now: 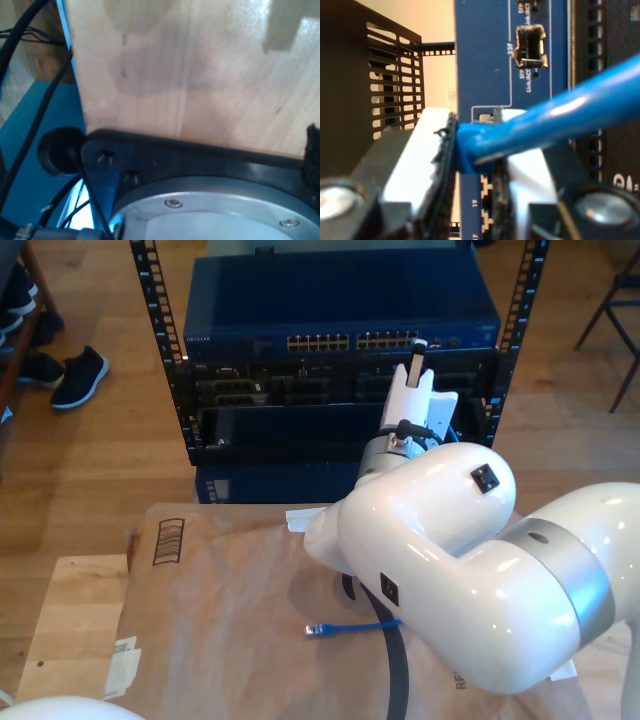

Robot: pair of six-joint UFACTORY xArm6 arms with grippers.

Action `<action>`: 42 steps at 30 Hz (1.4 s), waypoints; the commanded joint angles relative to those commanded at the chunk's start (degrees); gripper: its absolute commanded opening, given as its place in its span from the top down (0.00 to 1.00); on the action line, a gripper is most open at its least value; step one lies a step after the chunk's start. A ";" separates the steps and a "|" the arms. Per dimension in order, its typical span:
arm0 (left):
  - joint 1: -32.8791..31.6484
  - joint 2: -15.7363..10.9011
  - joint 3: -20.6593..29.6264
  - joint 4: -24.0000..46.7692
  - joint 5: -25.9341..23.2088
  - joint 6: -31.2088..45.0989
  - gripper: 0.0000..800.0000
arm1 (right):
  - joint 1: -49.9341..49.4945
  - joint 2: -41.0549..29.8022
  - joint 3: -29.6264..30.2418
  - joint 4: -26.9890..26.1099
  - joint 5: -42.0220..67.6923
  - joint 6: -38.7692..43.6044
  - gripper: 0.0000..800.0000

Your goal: Grab the cable and plug it in

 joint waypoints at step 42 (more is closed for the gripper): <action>0.00 0.00 -0.09 0.00 0.00 0.09 0.00 | -1.05 1.76 -2.81 -0.79 0.35 0.18 1.00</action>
